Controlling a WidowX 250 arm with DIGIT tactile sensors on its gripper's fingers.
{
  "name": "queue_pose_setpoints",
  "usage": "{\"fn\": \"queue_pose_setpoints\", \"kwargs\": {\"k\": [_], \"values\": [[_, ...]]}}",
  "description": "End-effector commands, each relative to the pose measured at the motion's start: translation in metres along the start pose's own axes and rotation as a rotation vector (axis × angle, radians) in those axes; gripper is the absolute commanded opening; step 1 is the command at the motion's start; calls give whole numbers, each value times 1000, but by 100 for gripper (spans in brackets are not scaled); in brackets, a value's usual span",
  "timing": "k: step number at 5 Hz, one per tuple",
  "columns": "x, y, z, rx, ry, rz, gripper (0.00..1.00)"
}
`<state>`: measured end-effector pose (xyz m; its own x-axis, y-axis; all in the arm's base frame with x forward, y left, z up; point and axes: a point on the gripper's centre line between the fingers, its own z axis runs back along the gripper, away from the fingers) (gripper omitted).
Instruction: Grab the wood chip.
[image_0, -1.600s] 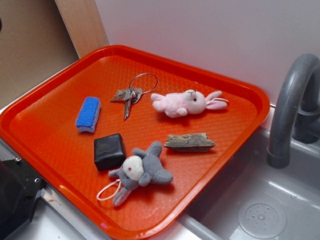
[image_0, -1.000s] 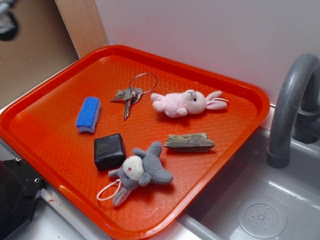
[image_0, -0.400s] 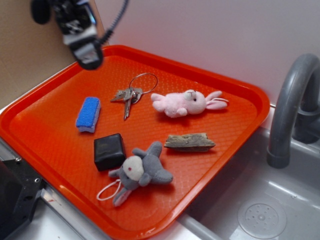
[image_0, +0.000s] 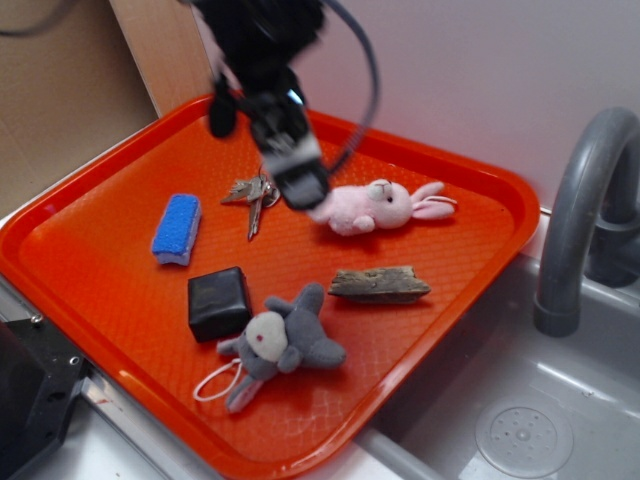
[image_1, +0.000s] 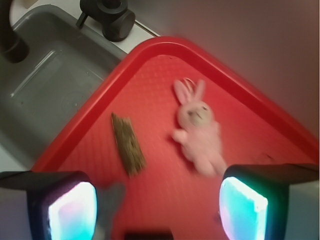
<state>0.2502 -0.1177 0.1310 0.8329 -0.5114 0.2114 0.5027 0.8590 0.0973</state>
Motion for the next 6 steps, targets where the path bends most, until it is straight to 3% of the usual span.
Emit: {"fn": "queue_pose_setpoints", "kwargs": {"k": [1,3,4,5,6], "values": [[8,-11,-52,-44,35,-13,100],[5,-20,-84,-79,65,-20,100],[3,-31,-97,-135,59,-32,77],[-1,-33,-101,-156,67,-38,0],[-4,-27,-91,-145,53,-25,0]]}}
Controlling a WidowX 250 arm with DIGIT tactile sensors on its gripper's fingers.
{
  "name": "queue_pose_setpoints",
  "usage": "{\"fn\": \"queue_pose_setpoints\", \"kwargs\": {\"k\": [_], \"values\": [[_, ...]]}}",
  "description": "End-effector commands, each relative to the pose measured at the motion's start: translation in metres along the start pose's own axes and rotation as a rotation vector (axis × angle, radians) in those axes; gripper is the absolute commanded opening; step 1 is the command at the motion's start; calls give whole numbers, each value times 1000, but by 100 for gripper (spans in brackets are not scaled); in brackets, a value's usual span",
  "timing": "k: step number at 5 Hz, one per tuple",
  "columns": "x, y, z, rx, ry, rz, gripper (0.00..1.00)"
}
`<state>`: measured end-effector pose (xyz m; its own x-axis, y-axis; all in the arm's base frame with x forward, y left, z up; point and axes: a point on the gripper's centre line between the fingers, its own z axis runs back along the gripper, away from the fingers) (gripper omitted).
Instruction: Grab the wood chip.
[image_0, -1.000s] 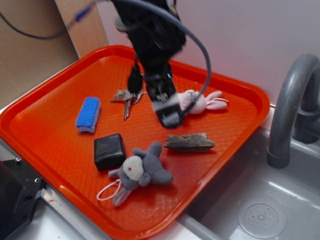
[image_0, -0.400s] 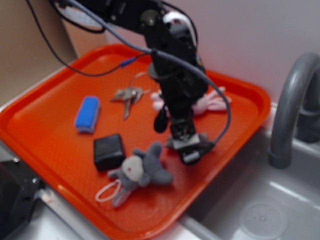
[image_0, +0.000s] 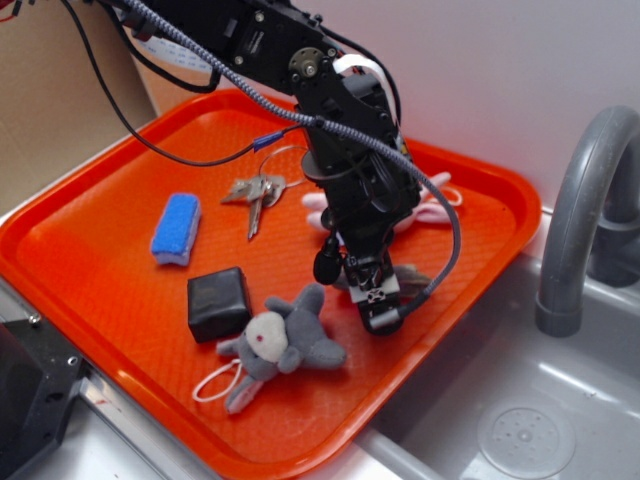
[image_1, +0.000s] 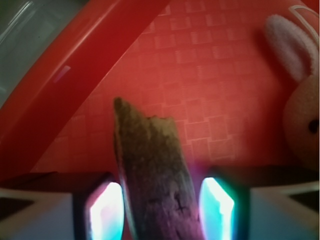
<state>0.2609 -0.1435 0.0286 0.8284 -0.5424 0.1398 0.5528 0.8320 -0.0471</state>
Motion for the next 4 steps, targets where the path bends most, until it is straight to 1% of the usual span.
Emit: {"fn": "queue_pose_setpoints", "kwargs": {"k": [1,2,3,4], "values": [[-3,4,32,58,-37,74,0],[-5,11,67,133,-42,204,0],[-17,22,106,215,-18,391,0],[-47,38,149,215,23,563,0]]}}
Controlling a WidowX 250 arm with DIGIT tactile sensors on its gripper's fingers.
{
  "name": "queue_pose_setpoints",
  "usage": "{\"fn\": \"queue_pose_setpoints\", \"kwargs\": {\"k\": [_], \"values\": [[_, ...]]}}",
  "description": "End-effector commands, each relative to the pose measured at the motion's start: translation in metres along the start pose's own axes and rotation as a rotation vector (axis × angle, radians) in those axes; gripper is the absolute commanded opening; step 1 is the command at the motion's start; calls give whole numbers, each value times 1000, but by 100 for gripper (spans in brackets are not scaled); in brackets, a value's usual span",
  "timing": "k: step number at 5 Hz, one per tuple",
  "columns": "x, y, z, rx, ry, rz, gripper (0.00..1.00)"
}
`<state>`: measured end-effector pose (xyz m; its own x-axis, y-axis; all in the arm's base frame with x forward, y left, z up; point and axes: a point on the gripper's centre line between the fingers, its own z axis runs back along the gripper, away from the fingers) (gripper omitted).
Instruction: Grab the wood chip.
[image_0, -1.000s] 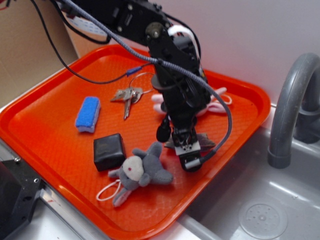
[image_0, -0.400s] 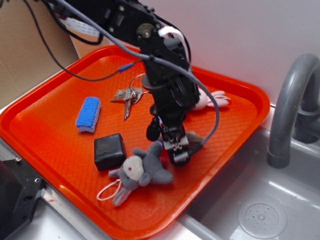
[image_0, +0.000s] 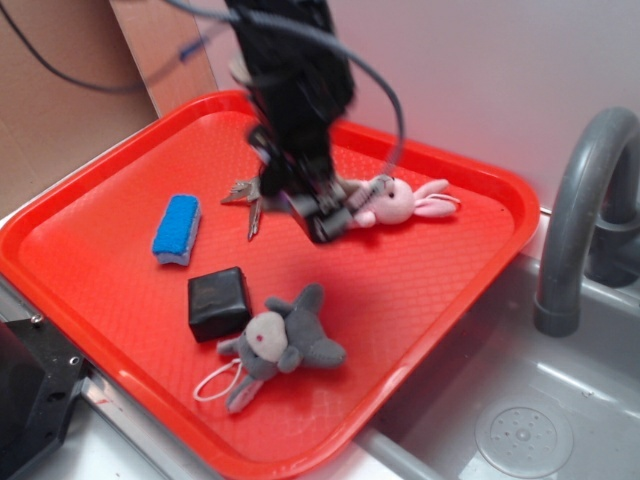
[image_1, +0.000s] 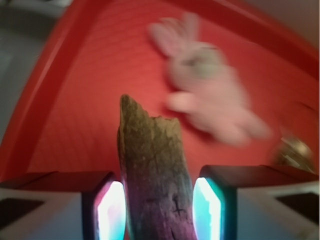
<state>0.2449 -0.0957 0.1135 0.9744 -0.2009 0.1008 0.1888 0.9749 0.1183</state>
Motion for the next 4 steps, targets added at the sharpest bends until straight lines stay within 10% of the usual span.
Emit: {"fn": "queue_pose_setpoints", "kwargs": {"k": [1,3,4], "values": [[-39,59,87,10,-15,285,0],[-52,82,146,-3,-132,336,0],[-54,84,160,29,-157,373,51]]}}
